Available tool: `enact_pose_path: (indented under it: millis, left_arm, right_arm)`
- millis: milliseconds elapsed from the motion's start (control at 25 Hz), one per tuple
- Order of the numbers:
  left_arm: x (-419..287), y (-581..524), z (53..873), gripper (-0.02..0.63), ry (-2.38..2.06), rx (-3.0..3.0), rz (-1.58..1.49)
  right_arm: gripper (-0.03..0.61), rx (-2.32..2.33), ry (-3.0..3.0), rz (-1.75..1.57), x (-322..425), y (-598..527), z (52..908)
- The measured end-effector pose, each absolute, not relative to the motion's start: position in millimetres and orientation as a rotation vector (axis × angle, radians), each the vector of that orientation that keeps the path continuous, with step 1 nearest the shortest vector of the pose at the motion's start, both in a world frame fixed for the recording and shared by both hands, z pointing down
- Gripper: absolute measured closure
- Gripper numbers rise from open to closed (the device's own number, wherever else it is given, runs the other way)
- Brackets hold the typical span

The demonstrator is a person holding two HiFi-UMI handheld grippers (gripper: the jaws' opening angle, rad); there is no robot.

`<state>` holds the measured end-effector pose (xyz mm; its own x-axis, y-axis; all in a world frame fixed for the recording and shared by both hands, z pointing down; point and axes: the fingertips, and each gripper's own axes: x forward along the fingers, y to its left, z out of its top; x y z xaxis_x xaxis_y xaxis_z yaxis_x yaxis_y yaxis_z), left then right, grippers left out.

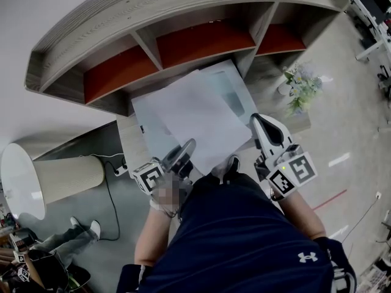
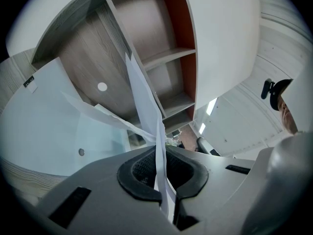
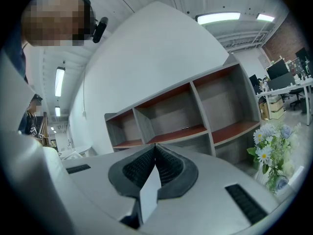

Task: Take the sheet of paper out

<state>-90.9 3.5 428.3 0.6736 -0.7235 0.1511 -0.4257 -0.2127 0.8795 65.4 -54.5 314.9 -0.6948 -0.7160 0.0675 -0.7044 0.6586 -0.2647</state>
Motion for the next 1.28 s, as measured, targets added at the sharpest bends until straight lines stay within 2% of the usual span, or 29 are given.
enact_pose_path:
  millis: [1280]
  left_arm:
    - [-93.4, 6.3, 431.4, 0.595, -0.908, 1.853, -0.354]
  right_arm:
    - [0.574, -1.202, 2.814, -0.438, 63.3, -49.3, 317.6]
